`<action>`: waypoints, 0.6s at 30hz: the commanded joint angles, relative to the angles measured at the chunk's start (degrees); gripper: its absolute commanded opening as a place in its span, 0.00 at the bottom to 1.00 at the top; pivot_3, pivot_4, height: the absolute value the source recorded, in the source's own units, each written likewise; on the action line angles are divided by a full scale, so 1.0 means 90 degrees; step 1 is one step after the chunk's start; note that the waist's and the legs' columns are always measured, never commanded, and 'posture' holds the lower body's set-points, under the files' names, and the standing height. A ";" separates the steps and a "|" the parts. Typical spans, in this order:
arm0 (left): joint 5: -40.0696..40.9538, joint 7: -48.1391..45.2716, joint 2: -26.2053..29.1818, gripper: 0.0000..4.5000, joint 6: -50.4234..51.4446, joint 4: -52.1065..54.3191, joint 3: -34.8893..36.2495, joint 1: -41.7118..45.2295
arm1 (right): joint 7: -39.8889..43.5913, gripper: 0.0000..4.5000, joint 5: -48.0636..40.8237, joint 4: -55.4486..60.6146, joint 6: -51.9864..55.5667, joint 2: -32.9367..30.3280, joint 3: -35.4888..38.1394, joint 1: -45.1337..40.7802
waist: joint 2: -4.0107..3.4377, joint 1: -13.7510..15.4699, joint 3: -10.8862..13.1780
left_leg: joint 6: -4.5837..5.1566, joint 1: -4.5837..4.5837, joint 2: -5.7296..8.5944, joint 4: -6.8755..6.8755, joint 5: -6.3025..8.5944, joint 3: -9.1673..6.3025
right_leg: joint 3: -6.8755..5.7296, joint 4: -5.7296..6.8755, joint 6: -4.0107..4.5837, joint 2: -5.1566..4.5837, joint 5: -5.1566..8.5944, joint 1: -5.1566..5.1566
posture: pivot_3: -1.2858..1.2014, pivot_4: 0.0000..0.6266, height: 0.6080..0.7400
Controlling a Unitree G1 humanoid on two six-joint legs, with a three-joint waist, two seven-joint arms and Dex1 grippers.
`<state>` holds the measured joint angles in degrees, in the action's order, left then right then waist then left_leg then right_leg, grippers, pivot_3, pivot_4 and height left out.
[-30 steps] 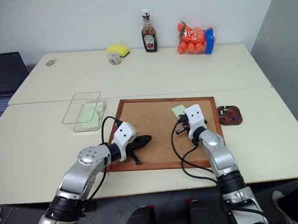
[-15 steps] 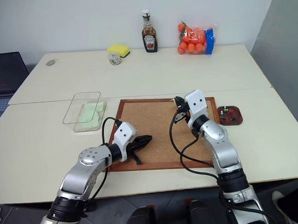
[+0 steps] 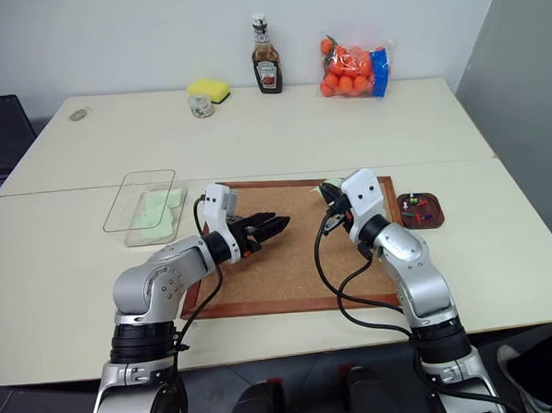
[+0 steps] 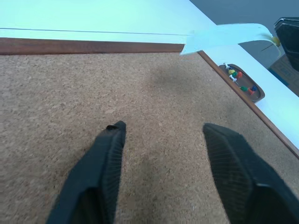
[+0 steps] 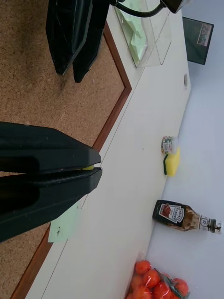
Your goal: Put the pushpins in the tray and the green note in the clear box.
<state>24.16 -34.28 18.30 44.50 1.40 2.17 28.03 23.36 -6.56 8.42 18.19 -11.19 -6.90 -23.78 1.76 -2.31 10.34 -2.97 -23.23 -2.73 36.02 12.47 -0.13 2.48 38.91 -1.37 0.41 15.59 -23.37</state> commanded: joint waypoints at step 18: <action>-0.2541 -0.1165 0.0216 0.99 -0.6694 -0.3224 -0.1437 0.1631 | 0.0075 0.00 -0.0764 0.1220 0.1061 0.0144 0.0065 -0.0083 | -0.0001 0.0070 0.0001 | 0.0001 -0.0024 0.0001 0.0002 0.0000 0.0005 | -0.0004 -0.0002 0.0001 0.0000 0.0000 -0.0021 | 0.52 0.24 1.00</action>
<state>1.77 -44.61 20.84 -12.31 -26.39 -10.91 40.60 23.74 -11.17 15.67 26.54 -10.48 -6.83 -23.69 1.75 -1.68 10.35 -2.96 -23.46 -2.72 36.04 12.47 -0.11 2.43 38.89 -1.36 0.41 15.59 -23.56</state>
